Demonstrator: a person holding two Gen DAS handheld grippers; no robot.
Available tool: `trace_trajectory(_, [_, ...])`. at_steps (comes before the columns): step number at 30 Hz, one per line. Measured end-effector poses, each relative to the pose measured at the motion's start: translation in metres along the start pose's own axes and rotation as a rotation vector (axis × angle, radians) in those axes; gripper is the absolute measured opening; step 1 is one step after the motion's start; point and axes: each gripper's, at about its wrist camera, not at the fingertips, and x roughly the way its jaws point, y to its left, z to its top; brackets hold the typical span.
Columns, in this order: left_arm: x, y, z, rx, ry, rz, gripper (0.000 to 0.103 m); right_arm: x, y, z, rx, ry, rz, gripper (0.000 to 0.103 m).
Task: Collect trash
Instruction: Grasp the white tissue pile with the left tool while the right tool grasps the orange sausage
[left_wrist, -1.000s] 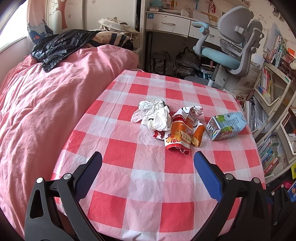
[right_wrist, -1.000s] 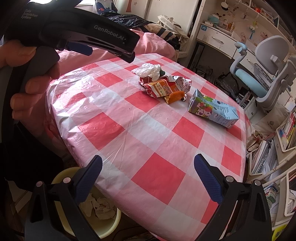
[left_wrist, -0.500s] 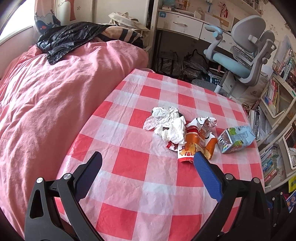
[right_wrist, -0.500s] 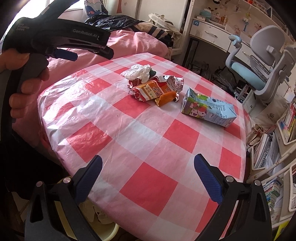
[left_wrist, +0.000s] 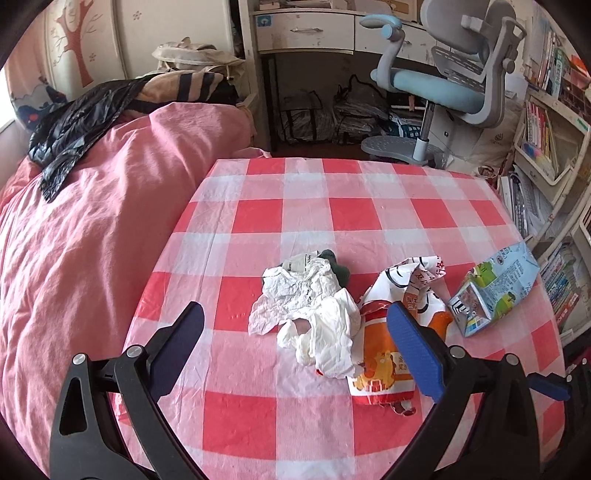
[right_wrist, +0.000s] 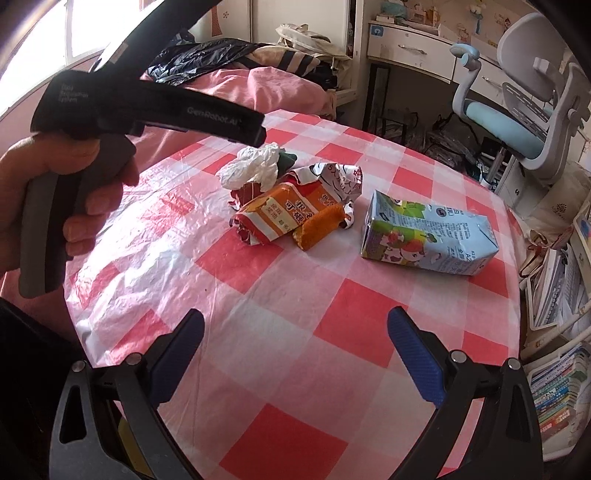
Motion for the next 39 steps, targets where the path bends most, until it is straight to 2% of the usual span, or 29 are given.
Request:
trace_trajectory(2, [0.011, -0.003, 0.003, 0.022, 0.015, 0.006, 0.093, 0.006, -0.003, 0.004, 0.026, -0.003, 0.009, 0.095])
trace_trajectory(3, [0.015, -0.003, 0.004, 0.026, 0.027, -0.001, 0.078, 0.009, -0.005, 0.006, 0.041, -0.005, 0.015, 0.095])
trace_trajectory(4, [0.020, 0.000, 0.004, 0.022, 0.046, -0.021, 0.056, 0.011, -0.007, 0.007, 0.054, -0.008, 0.019, 0.095])
trace_trajectory(5, [0.024, 0.002, 0.005, 0.003, 0.075, -0.054, 0.045, 0.013, -0.010, 0.009, 0.070, -0.012, 0.020, 0.095])
trace_trajectory(6, [0.027, 0.008, 0.004, -0.020, 0.095, -0.087, 0.026, 0.014, -0.012, 0.011, 0.082, -0.018, 0.022, 0.095])
trace_trajectory(7, [0.028, 0.013, 0.004, -0.038, 0.107, -0.113, 0.015, 0.015, -0.014, 0.012, 0.096, -0.024, 0.022, 0.092])
trace_trajectory(10, [0.021, 0.023, 0.007, -0.047, 0.096, -0.148, 0.004, 0.021, -0.024, 0.019, 0.153, -0.033, 0.037, 0.079])
trace_trajectory(16, [0.001, 0.047, 0.013, -0.102, 0.063, -0.214, 0.002, 0.041, -0.032, 0.029, 0.232, -0.019, 0.071, 0.068])
trace_trajectory(24, [0.004, 0.067, 0.019, -0.158, 0.069, -0.258, 0.002, 0.054, -0.036, 0.037, 0.289, -0.015, 0.084, 0.067])
trace_trajectory(27, [0.002, 0.068, 0.022, -0.154, 0.064, -0.265, 0.002, 0.058, -0.040, 0.039, 0.312, -0.012, 0.094, 0.063])
trace_trajectory(29, [0.001, 0.066, 0.023, -0.144, 0.060, -0.266, 0.002, 0.061, -0.044, 0.039, 0.332, -0.004, 0.107, 0.052])
trace_trajectory(30, [0.000, 0.064, 0.024, -0.138, 0.059, -0.267, 0.002, 0.063, -0.046, 0.039, 0.345, 0.002, 0.119, 0.050])
trace_trajectory(31, [0.000, 0.063, 0.025, -0.132, 0.057, -0.266, 0.002, 0.063, -0.047, 0.039, 0.354, 0.001, 0.126, 0.044])
trace_trajectory(32, [-0.001, 0.061, 0.026, -0.127, 0.055, -0.263, 0.002, 0.063, -0.049, 0.038, 0.360, -0.002, 0.135, 0.032])
trace_trajectory(33, [-0.001, 0.060, 0.027, -0.122, 0.052, -0.259, 0.002, 0.064, -0.049, 0.038, 0.363, 0.001, 0.148, 0.028])
trace_trajectory(36, [-0.003, 0.060, 0.029, -0.125, 0.049, -0.256, 0.002, 0.063, -0.049, 0.037, 0.359, 0.004, 0.161, 0.021])
trace_trajectory(39, [-0.004, 0.063, 0.030, -0.131, 0.044, -0.247, 0.002, 0.058, -0.047, 0.035, 0.346, 0.003, 0.165, 0.020])
